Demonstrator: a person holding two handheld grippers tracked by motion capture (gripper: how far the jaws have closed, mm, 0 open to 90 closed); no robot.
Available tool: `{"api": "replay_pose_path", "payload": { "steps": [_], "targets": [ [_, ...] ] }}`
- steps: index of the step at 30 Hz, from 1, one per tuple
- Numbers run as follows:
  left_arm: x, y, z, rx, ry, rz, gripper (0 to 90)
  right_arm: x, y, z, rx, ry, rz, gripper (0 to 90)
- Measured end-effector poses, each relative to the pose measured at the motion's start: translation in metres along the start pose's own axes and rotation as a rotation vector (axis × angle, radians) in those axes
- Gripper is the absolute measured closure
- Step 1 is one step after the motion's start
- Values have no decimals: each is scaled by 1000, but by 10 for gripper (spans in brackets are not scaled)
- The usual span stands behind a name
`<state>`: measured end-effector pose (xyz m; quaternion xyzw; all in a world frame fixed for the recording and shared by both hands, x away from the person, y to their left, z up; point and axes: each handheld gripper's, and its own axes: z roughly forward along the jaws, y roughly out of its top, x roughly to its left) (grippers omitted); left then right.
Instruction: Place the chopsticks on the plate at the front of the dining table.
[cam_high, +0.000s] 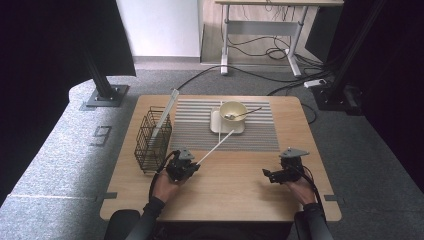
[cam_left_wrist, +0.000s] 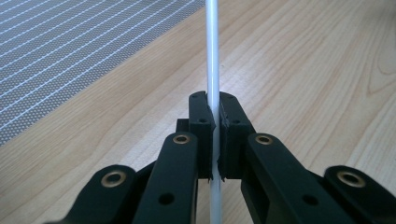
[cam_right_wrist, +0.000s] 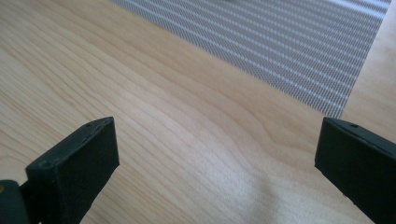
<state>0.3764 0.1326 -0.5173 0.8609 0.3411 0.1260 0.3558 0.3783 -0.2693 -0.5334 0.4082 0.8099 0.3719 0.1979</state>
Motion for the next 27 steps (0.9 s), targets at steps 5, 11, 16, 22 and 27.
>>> {"api": "replay_pose_path", "payload": {
  "steps": [5,11,16,22,27],
  "targets": [
    [2,1,1,13,18,-16,852,-2,-8,6,-8,-8,5,0],
    [5,2,5,30,34,-30,852,-4,-16,15,22,5,6,0],
    [8,2,7,43,49,-48,853,-1,-21,22,66,14,-7,0],
    [10,4,9,57,68,-54,852,-1,-21,22,71,14,3,0],
    [12,6,13,75,89,-68,853,-1,-21,22,70,14,3,0]
  ]
}}
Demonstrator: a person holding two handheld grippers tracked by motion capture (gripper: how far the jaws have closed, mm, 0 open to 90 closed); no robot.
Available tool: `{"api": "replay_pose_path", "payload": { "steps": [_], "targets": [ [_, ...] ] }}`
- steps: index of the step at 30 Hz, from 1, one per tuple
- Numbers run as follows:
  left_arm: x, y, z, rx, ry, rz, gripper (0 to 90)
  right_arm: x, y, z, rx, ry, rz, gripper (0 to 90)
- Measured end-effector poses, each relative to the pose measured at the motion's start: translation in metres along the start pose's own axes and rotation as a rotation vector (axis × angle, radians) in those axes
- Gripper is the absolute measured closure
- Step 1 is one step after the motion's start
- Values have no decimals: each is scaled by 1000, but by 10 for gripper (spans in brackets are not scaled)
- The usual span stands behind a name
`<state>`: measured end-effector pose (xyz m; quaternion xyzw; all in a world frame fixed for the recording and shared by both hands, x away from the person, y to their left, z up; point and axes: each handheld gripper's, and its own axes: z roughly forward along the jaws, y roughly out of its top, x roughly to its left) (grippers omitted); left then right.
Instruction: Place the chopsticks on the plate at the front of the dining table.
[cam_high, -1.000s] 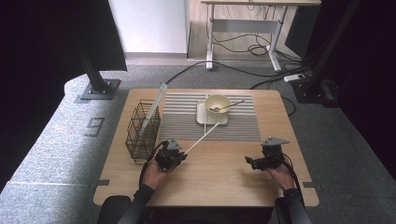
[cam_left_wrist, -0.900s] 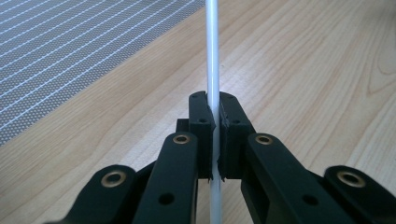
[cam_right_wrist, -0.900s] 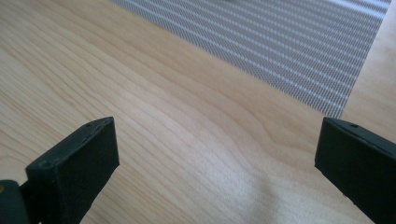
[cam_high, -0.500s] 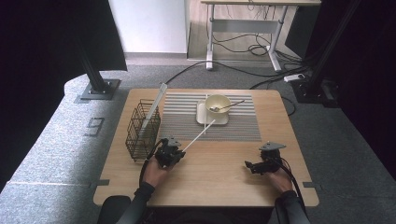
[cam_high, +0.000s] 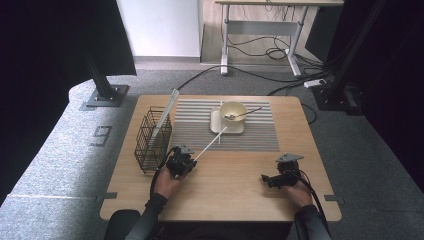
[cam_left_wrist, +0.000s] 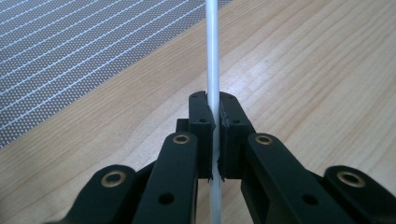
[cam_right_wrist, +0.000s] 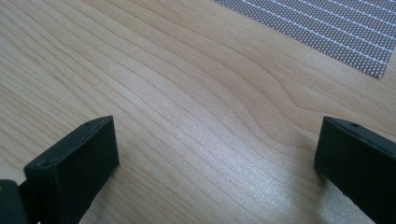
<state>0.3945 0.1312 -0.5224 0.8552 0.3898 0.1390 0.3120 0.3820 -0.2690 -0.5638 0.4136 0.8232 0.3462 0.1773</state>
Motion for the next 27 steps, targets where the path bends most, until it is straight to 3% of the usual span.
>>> {"api": "replay_pose_path", "payload": {
  "steps": [8,27],
  "targets": [
    [8,5,6,10,23,-50,853,0,0,0,0,-1,2,0],
    [27,19,24,50,69,-79,853,1,0,0,0,6,-6,0]
  ]
}}
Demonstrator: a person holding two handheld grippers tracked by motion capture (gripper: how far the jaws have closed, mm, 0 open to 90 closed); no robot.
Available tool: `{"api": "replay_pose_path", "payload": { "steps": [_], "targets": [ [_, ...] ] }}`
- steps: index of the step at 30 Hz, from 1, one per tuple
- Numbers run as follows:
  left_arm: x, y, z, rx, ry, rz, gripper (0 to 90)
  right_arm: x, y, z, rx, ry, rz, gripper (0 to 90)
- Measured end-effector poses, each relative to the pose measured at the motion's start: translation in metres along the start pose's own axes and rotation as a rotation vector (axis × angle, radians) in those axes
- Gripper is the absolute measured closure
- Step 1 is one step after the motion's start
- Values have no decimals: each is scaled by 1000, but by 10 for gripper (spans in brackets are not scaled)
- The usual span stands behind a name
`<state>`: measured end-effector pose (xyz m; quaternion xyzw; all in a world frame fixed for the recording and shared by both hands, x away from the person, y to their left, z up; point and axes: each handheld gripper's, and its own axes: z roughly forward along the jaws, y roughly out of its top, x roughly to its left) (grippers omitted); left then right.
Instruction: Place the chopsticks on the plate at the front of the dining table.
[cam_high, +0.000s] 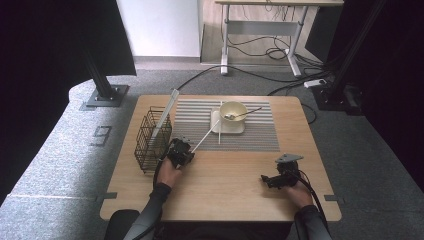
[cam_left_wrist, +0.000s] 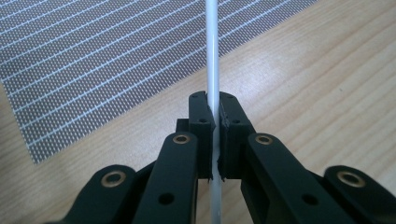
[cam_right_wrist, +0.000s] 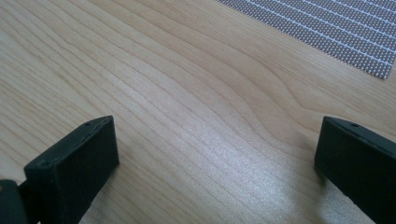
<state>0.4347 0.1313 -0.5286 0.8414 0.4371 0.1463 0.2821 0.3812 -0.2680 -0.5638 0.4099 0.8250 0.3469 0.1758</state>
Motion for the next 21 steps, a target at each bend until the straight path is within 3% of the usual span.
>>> {"api": "replay_pose_path", "payload": {
  "steps": [21],
  "targets": [
    [10,25,21,25,27,-39,853,0,0,0,0,0,-1,0]
  ]
}}
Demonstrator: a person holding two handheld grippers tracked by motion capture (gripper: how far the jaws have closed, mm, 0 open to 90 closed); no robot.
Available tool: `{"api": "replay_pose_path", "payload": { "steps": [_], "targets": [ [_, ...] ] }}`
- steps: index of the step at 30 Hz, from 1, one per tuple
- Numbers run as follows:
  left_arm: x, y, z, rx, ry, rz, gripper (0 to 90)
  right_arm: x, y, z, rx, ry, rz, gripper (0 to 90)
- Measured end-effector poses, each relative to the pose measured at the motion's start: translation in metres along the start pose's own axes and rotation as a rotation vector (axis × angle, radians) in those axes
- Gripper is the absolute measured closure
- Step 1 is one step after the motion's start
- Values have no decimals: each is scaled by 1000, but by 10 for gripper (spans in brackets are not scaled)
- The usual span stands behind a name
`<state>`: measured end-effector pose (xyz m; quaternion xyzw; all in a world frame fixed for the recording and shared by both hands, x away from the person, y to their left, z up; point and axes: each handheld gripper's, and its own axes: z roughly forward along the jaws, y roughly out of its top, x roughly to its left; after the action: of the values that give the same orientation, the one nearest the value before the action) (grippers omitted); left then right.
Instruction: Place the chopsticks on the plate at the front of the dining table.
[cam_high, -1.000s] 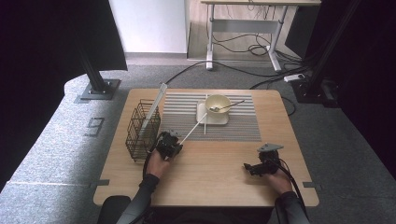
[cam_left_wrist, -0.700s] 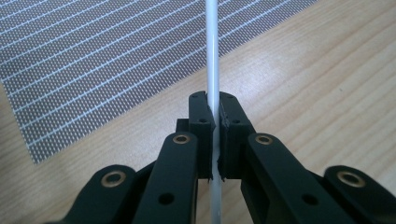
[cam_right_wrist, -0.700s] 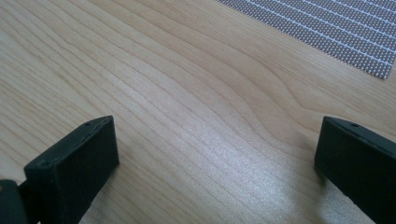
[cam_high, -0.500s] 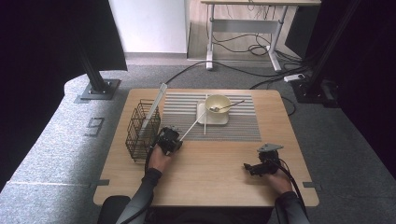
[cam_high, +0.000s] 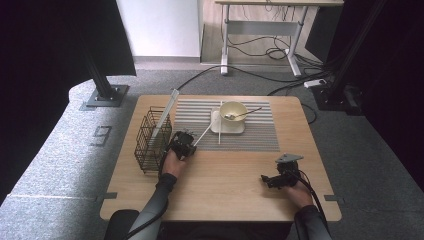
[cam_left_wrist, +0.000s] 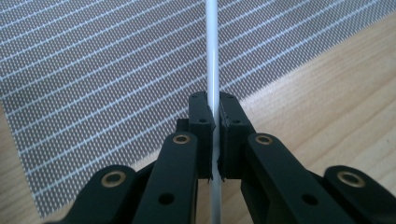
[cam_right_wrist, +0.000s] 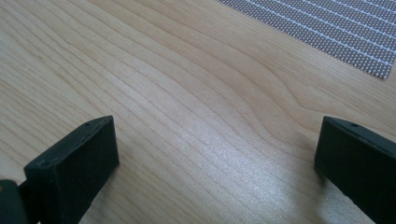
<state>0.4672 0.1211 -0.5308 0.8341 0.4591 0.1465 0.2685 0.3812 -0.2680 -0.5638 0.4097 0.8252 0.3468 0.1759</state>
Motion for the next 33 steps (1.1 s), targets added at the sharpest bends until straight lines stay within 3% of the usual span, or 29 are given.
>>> {"api": "replay_pose_path", "payload": {
  "steps": [23,33],
  "targets": [
    [2,35,22,29,16,7,853,0,0,0,0,0,0,0],
    [-2,49,30,11,-2,10,843,0,0,0,0,0,0,0]
  ]
}}
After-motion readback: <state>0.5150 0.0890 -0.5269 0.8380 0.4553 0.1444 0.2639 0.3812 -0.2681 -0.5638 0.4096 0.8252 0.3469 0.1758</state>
